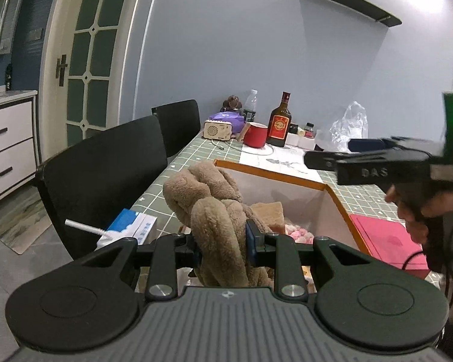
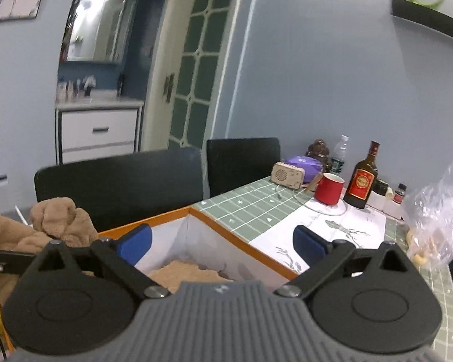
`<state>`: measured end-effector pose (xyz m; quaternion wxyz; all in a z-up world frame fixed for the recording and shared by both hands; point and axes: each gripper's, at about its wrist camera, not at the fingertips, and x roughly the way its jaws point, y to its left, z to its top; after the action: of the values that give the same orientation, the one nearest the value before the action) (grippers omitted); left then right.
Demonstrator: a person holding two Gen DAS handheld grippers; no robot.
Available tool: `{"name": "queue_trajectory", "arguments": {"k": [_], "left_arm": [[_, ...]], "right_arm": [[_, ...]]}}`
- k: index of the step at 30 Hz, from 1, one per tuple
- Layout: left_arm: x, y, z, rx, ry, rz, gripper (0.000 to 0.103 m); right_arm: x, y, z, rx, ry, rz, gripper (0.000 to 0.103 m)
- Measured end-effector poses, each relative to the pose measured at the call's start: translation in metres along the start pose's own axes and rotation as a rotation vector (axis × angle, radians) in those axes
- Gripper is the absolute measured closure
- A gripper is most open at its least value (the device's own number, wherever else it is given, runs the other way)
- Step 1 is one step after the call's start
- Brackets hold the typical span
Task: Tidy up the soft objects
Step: 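Open the right gripper over the orange box while the left gripper opens to drop the plush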
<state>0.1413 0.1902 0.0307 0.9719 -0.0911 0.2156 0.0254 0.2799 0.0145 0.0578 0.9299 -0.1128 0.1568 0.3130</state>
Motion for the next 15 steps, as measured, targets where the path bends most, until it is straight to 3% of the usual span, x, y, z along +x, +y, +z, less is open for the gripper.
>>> {"name": "queue_trajectory", "arguments": {"k": [5, 9, 15], "left_arm": [[0.008, -0.022, 0.01, 0.033, 0.061, 0.007, 0.072], [0.022, -0.038, 0.015, 0.061, 0.102, 0.008, 0.072], [0.047, -0.052, 0.016, 0.026, 0.177, -0.012, 0.072]], "right_arm": [[-0.008, -0.025, -0.005, 0.074, 0.017, 0.059, 0.005], [-0.025, -0.042, -0.007, 0.071, -0.025, 0.096, 0.005], [-0.042, -0.054, -0.007, 0.098, -0.049, 0.14, 0.005]]}}
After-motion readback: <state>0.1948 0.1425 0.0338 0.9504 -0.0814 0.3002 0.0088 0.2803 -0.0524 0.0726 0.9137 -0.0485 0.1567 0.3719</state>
